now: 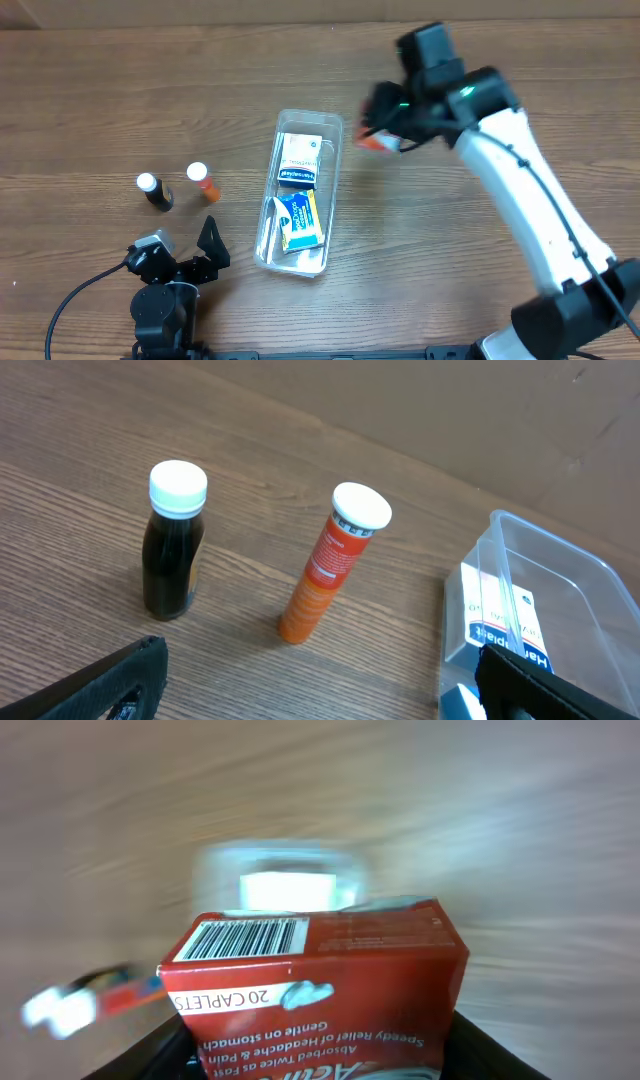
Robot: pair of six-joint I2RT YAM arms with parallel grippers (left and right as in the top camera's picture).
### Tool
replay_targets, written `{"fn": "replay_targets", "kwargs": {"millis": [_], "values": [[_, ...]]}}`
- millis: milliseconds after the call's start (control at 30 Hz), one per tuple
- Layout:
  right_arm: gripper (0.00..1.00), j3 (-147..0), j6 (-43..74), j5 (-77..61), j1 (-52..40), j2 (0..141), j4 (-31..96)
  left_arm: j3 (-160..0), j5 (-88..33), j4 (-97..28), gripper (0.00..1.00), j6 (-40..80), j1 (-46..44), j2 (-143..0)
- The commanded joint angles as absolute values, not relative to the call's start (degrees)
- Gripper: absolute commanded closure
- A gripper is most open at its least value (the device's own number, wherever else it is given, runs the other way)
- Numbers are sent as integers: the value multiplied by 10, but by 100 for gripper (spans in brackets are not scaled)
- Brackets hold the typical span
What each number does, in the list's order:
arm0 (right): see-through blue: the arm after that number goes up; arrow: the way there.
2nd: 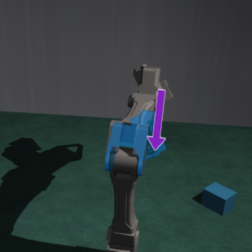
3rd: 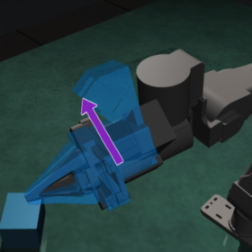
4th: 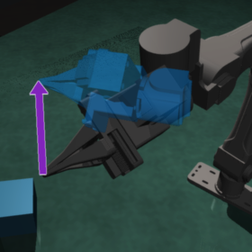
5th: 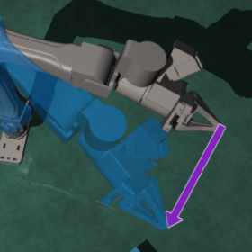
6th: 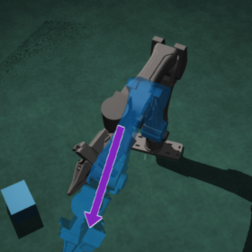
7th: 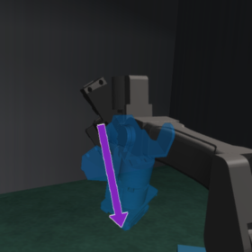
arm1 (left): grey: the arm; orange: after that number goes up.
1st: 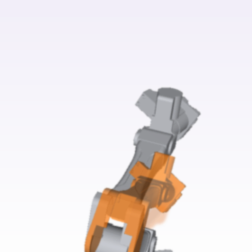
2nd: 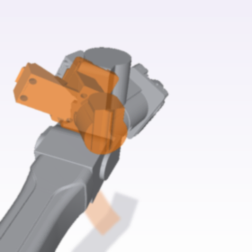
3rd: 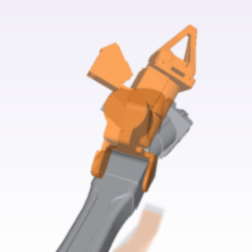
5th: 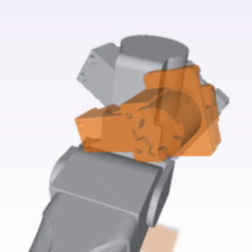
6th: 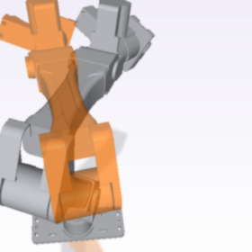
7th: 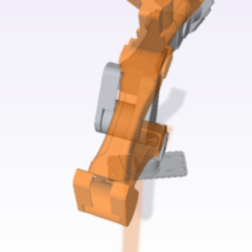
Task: Pack container
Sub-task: 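Carry the red box into the container's far end and release, then raise the right arm away to the upper right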
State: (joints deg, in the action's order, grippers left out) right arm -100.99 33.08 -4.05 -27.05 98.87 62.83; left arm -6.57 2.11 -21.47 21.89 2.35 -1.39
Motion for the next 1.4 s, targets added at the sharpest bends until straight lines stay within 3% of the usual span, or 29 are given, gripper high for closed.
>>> {"fn": "replay_targets", "kwargs": {"millis": [0,367,467,533,767,833,933,1167,1367], "values": [[38,-1012,377,22,-367,1029,584,-64,19,-214,0,216,22,-11],[34,-1012,392,30,-391,1197,463,-64,19,-214,0,216,22,-11],[22,-1013,374,29,-389,1199,415,-64,19,-214,0,216,22,-11],[15,-1037,374,25,-389,1195,431,-64,19,-214,0,216,22,-11],[14,-1136,373,51,-388,1134,528,-64,19,-214,0,216,22,-11],[9,-1143,369,83,-376,1105,555,-64,19,-214,0,216,22,-11],[0,-1144,388,90,-302,1046,628,-64,19,-214,0,216,22,-11],[0,-1144,312,-38,1,1019,740,-64,19,-214,0,216,22,-11],[0,-1144,310,-62,116,1020,774,-64,39,-171,0,220,22,-11]]}}
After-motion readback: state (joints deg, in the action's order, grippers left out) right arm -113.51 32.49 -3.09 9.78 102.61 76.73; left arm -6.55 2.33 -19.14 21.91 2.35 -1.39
